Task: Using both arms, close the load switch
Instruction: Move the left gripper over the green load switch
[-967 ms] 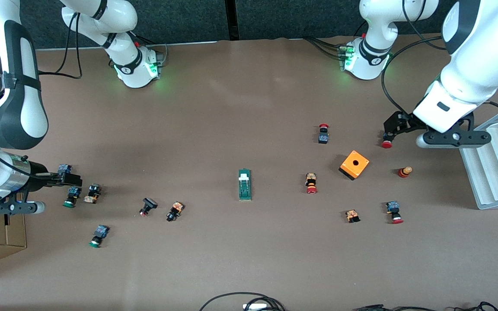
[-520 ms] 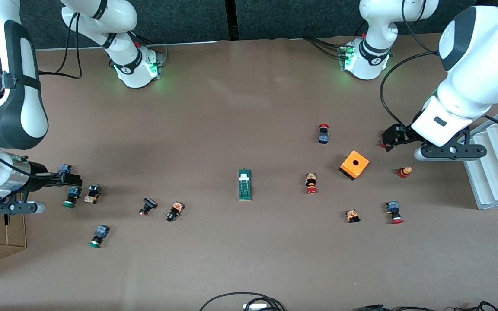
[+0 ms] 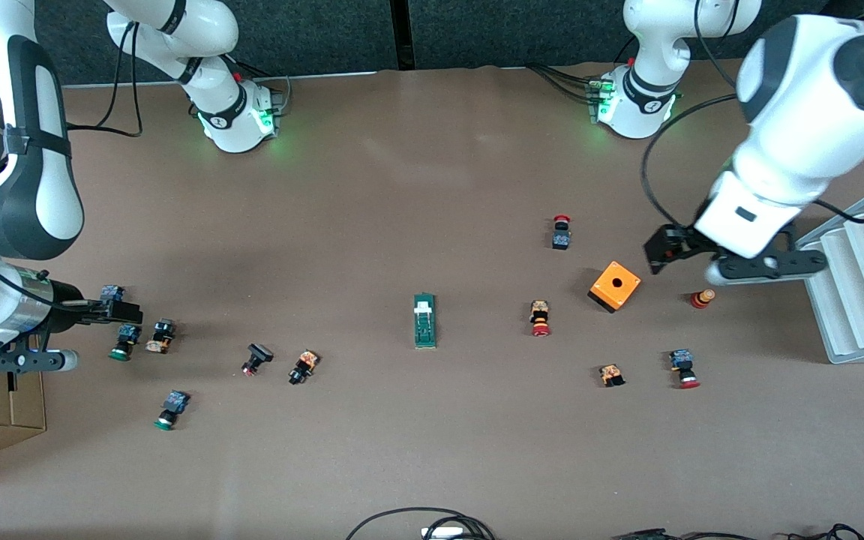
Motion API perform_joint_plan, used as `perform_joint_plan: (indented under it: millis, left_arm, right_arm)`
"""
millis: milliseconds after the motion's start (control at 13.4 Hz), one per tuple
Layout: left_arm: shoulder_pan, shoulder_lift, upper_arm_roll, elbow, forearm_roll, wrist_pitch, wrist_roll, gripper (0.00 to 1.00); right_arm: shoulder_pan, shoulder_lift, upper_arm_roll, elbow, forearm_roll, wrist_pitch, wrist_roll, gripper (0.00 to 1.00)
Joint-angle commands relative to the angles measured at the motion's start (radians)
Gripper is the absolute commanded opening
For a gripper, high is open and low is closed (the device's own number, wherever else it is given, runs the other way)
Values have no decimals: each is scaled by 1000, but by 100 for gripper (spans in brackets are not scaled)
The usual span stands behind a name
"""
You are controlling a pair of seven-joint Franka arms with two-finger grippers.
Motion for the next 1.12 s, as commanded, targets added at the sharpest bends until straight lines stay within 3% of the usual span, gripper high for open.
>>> perform_joint_plan:
  millis: [0, 818, 1041]
  left_arm:
    - [-69, 36, -2, 13, 71, 50, -133, 100]
    - [-232, 105, -5, 20, 119, 191, -437, 100]
    - [-293, 131, -6, 20, 263, 202, -540, 100]
  right_arm:
    - [-6, 13, 1, 21, 14, -3, -5, 100]
    - [-6, 13, 2, 21, 14, -4, -5, 100]
    - [-6, 11, 1, 21, 13, -4, -4, 100]
